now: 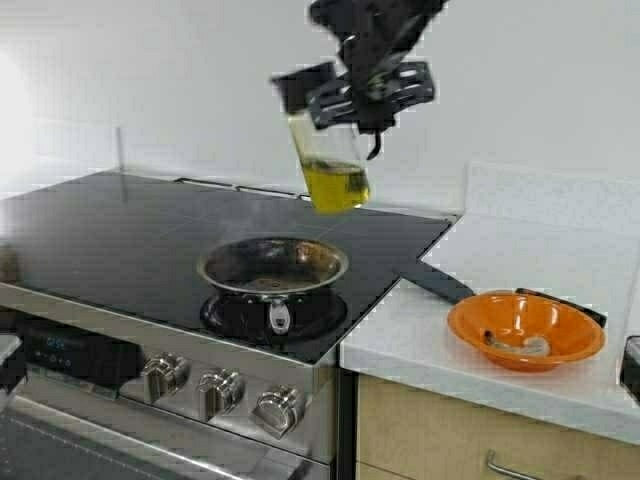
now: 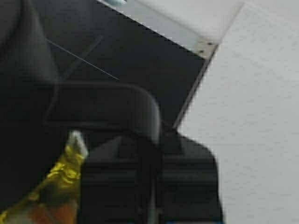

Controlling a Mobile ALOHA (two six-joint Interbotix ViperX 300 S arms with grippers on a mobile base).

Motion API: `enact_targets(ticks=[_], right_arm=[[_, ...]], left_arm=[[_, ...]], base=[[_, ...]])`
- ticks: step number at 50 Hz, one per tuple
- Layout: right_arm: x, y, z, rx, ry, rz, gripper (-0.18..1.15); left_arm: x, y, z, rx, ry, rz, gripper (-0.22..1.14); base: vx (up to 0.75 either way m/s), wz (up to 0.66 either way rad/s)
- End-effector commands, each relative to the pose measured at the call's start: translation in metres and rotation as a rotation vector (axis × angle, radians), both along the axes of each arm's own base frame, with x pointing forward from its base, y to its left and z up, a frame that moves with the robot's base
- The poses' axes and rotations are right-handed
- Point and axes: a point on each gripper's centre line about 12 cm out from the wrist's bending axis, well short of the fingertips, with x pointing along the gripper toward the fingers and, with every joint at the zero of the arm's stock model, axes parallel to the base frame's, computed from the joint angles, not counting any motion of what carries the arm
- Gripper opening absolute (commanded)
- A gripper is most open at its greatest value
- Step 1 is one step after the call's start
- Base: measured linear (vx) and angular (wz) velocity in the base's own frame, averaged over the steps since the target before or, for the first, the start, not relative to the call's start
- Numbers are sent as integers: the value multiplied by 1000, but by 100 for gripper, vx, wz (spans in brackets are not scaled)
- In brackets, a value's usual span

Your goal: Add oil to the pan and cook the shrimp and serve it

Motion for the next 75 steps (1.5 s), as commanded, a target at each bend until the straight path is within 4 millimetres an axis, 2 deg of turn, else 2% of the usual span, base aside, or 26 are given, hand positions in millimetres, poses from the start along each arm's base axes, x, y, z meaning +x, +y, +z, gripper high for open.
enact_targets(ticks=[1, 12, 21, 26, 30, 34, 38, 39, 40, 50, 57, 65, 75], right_arm=[[-5, -12, 66, 163, -109, 19, 7], [-23, -39, 94, 268, -118, 52, 7], [-56, -74, 124, 299, -143, 36, 7], [-72, -102, 145, 311, -171, 17, 7], [-81, -133, 159, 321, -188, -11, 7], [-85, -167, 171, 321, -207, -54, 7], [-83, -210, 180, 299, -215, -106, 7], [-83, -214, 181, 295, -216, -112, 7], [-81, -229, 183, 286, -215, -132, 7], [-59, -329, 188, 217, -220, -311, 7], [-35, -384, 178, 165, -211, -410, 7], [-3, -430, 152, 156, -201, -504, 7], [44, -473, 97, 178, -171, -575, 6]], left_arm=[[1, 0, 3, 0, -9, 2, 3], [1, 0, 4, -2, -12, 1, 3], [0, 0, 3, 0, -11, 2, 3], [0, 0, 3, 0, -11, 2, 3], [0, 0, 3, 0, -11, 2, 3], [0, 0, 3, 0, -11, 2, 3], [0, 0, 3, 0, -11, 2, 3], [0, 0, 2, 0, -9, 2, 3], [0, 0, 2, 0, -9, 2, 3], [0, 0, 2, 0, -9, 2, 3], [0, 0, 0, 5, -3, 1, 3], [-1, 0, -3, 3, 3, 2, 3], [-1, 0, -3, 24, 2, 2, 3]], base=[[0, 0], [0, 0], [0, 0], [0, 0], [0, 0], [0, 0], [0, 0], [0, 0], [0, 0], [0, 0], [0, 0], [0, 0], [0, 0]])
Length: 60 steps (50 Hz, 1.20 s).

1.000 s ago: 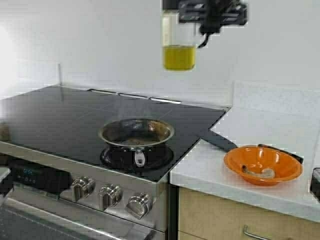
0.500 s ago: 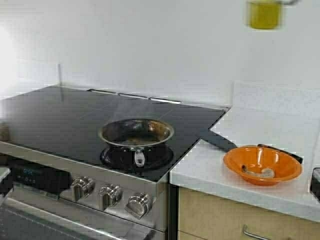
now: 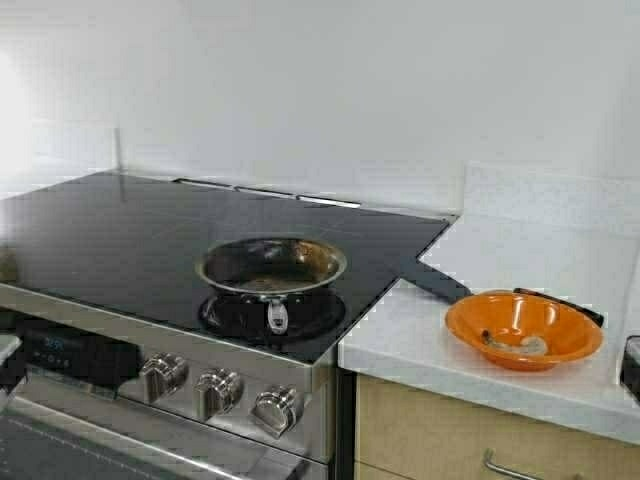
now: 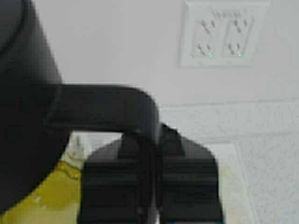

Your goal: Add oil to the pan and cook the shrimp and serve it

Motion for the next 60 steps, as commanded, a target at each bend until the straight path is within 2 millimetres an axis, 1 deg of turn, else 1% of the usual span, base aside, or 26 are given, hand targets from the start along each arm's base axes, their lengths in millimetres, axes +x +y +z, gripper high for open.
enact_targets(ticks=[1, 8, 10, 15, 18, 21, 26, 31, 46, 50, 60], right_arm=[[28, -27, 0, -13, -64, -50, 6], [57, -53, -49, -13, -44, -78, 6], [65, -61, -68, -7, -41, -94, 6], [73, -78, -102, -16, -49, -143, 6], [77, -85, -121, -15, -55, -157, 6], [82, -89, -139, 0, -56, -159, 6], [86, -95, -163, 24, -67, -162, 6], [87, -100, -178, 57, -81, -162, 6], [90, -105, -198, 53, -73, -156, 6], [90, -104, -202, 57, -56, -147, 6], [94, -102, -201, 30, -22, -106, 6]], left_arm=[[1, 0, 3, 11, -11, 1, 3], [1, 0, 2, 15, -12, 1, 3], [0, 0, 1, 15, -12, 1, 3], [-1, 0, -1, 12, -9, 2, 3], [-1, 0, -1, 11, -9, 2, 3], [-2, 0, 0, 11, -14, 2, 3], [-2, 0, 2, 9, -23, 2, 3], [-3, 0, 4, 9, -31, 2, 3], [-4, 0, 4, 5, -35, 2, 3], [-5, 0, 5, 5, -37, 2, 3], [-7, 0, 5, 5, -37, 2, 3]], base=[[0, 0], [0, 0], [0, 0], [0, 0], [0, 0], [0, 0], [0, 0], [0, 0], [0, 0], [0, 0], [0, 0]])
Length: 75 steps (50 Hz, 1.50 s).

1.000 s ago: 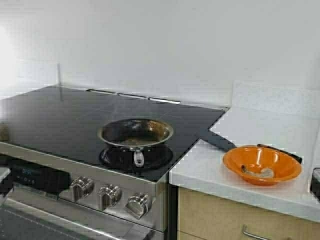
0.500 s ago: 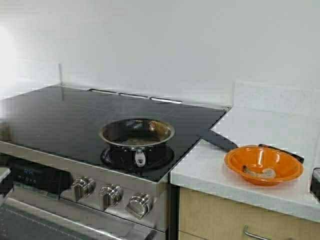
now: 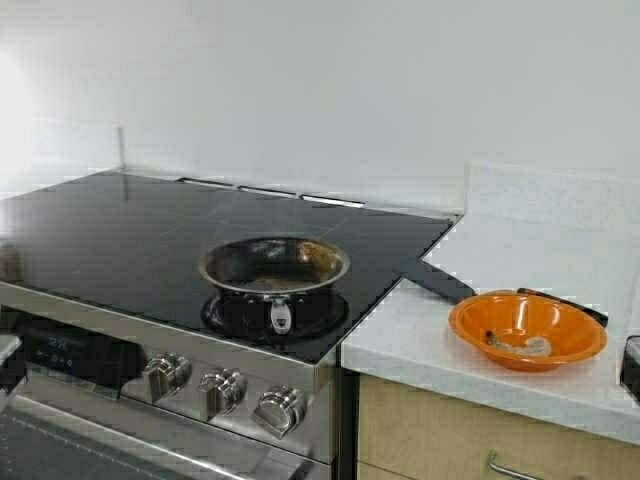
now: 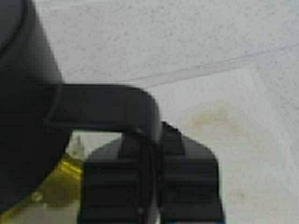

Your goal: Add oil to the pan and cook the shrimp and serve it

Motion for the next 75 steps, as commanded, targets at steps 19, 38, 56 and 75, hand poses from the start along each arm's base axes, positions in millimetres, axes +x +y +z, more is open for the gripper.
enact_targets(ticks=[19, 38, 56, 75], right_arm=[[11, -9, 18, -29, -55, -4, 24], [10, -9, 13, 15, -31, 6, 93], [0, -1, 15, 47, 9, 16, 93], [-13, 5, 25, 63, 35, 15, 93]], left_arm=[[0, 0, 5, -3, -17, 2, 3], [-1, 0, 5, -3, -18, 2, 3], [-1, 0, 2, -3, -8, 2, 3], [-7, 0, -3, 0, 0, 2, 3]], base=[[0, 0], [0, 0], [0, 0], [0, 0]])
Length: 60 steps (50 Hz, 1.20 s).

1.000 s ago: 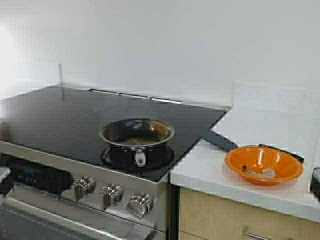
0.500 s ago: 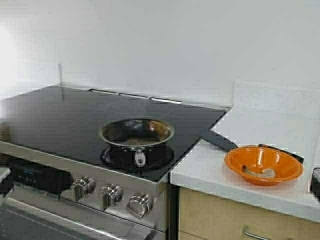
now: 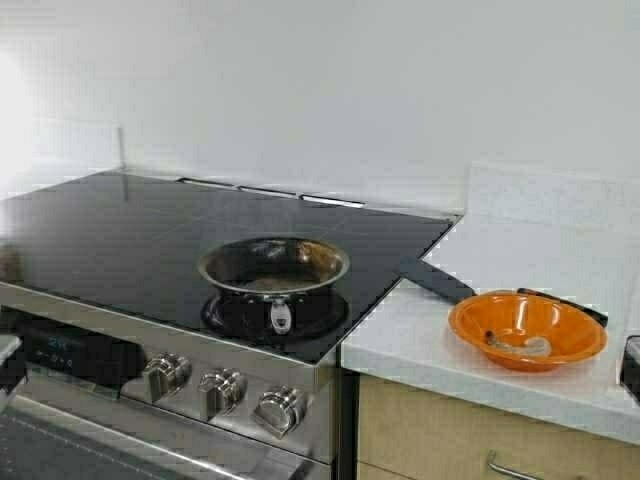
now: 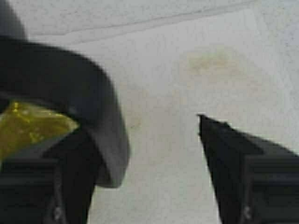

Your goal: Add oil to the pan and cook the shrimp and serve it

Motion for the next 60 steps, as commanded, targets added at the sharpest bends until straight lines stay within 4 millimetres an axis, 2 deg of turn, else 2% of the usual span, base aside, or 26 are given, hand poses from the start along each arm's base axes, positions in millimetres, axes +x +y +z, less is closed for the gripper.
enact_targets(ticks=[1, 10, 29, 39, 45, 53, 57, 60], right_arm=[[6, -4, 42, -26, -57, -3, 92], [2, 5, 43, -12, -39, 5, 92], [-8, 21, 57, -2, -20, 24, 92], [-21, 41, 67, 48, 30, 60, 92], [-34, 55, 83, 56, 43, 76, 92], [-42, 80, 116, 45, 43, 132, 90], [-47, 93, 127, 66, 57, 163, 83], [-52, 103, 135, 78, 65, 185, 71]], left_arm=[[-1, 0, 4, 2, -14, 2, 3], [-2, 0, 2, 5, -3, 2, 3], [2, 0, 0, 41, 15, 2, 3], [8, 0, -1, 40, 38, 2, 3], [9, 0, 2, 38, 35, 2, 3], [9, 0, 2, 26, 35, 2, 3], [9, 0, 2, 25, 34, 3, 3], [9, 0, 3, 26, 31, 2, 3]], base=[[0, 0], [0, 0], [0, 0], [0, 0], [0, 0], [0, 0], [0, 0], [0, 0]])
